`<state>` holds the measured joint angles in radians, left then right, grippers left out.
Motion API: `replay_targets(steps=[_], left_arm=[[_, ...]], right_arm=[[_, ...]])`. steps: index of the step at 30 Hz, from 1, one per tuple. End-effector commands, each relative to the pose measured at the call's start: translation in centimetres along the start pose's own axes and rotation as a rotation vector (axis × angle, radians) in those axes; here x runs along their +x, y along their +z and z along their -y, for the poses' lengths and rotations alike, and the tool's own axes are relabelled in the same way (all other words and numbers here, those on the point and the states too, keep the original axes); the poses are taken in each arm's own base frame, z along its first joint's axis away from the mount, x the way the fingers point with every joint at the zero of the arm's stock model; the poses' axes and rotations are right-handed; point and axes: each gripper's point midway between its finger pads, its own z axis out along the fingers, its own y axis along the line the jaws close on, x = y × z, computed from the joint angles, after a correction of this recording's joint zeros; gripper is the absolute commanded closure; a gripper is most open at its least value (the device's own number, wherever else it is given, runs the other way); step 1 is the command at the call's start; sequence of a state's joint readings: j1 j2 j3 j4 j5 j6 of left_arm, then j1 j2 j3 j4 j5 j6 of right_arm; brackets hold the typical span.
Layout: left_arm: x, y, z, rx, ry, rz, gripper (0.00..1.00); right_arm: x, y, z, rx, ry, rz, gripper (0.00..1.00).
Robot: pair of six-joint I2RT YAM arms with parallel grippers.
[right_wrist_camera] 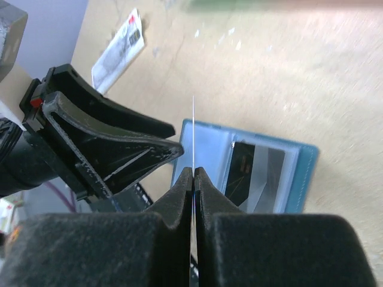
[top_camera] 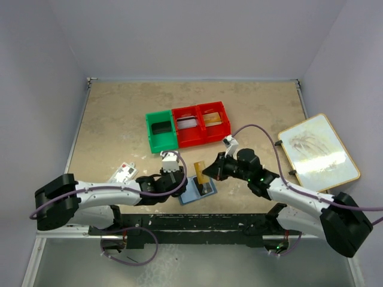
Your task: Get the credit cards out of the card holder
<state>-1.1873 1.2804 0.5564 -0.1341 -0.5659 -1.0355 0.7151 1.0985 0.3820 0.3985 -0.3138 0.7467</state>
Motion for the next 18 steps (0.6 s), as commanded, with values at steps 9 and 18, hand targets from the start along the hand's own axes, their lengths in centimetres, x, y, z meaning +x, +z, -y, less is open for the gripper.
replay_targets(steps=[9, 18], left_arm=[[-6.5, -4.4, -2.5, -0.131, 0.059, 0.157, 0.29], [-13.8, -6.0, -6.6, -0.294, 0.051, 0.194, 0.18]], right_arm=[[-8.8, -3.4, -3.0, -0.033, -0.495, 0.421, 1.0], [-18.2, -6.7, 1.3, 0.404, -0.652, 0.656, 1.0]])
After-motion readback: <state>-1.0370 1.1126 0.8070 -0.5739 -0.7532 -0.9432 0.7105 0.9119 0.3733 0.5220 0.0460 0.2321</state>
